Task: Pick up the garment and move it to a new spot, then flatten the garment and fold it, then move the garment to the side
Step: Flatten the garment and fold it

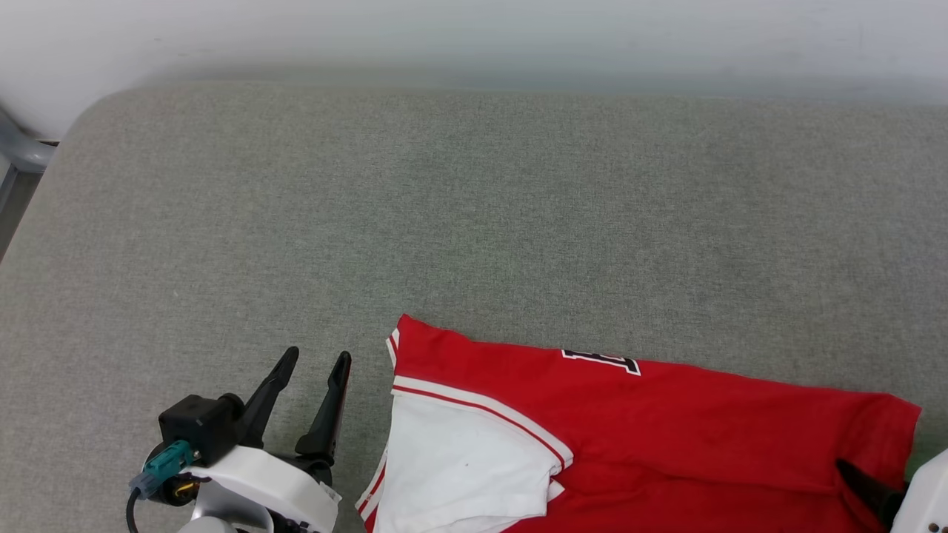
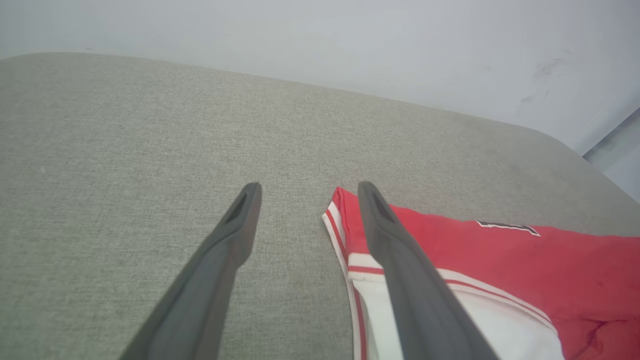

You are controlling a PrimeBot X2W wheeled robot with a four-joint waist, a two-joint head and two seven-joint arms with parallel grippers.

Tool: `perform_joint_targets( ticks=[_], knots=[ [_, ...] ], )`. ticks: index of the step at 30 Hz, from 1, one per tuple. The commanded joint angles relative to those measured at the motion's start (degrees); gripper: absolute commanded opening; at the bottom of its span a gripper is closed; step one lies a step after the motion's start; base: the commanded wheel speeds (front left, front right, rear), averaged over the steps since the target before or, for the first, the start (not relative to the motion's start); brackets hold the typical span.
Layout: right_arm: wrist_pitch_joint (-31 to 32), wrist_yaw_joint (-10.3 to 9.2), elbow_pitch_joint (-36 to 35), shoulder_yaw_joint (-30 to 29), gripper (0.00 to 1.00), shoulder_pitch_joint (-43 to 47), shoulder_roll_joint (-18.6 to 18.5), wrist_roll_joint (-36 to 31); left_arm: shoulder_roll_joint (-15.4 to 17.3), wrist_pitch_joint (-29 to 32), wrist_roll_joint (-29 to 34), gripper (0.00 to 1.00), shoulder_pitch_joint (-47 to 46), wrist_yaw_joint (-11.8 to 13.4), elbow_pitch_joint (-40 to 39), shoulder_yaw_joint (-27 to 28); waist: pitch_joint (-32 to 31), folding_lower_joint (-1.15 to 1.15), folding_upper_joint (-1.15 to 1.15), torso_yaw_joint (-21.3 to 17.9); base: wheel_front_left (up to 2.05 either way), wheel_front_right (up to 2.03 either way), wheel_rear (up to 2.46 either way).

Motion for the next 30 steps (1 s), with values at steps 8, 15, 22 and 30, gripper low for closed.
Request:
perform_joint_targets(
  ticks=[8, 15, 22, 30],
  knots=[
    [-1.06, 0.31, 1.85, 3.48, 0.00, -0.17, 1.76, 0.29, -0.62, -0.49, -0.28, 1.00, -0.99, -0.76, 1.10, -0.07, -0.61, 0.00, 0.00, -0.03, 0.00, 0.00, 0.00],
    [-4.65, 0.12, 2.51, 0.12, 0.00, -1.16, -1.84, -1.67, -0.78, -0.69, -0.99, 1.00, 0.05, -0.92, 1.47, 0.17, -2.08, 0.00, 0.00, -0.43, 0.00, 0.00, 0.00],
    [-7.03, 0.13, 3.75, -4.30, 0.00, -2.53, -4.39, -5.57, -0.95, -0.79, -0.93, 1.00, 0.46, -0.73, 1.51, -0.04, -3.08, 0.00, 0.00, -0.85, 0.00, 0.00, 0.00],
    [-7.33, 0.13, 4.08, -6.05, 0.00, -1.56, -4.51, -6.44, -1.00, -0.99, -1.12, 1.00, 1.55, -0.41, 1.74, 0.13, -5.39, 0.00, 0.00, -1.76, 0.00, 0.00, 0.00]
  ],
)
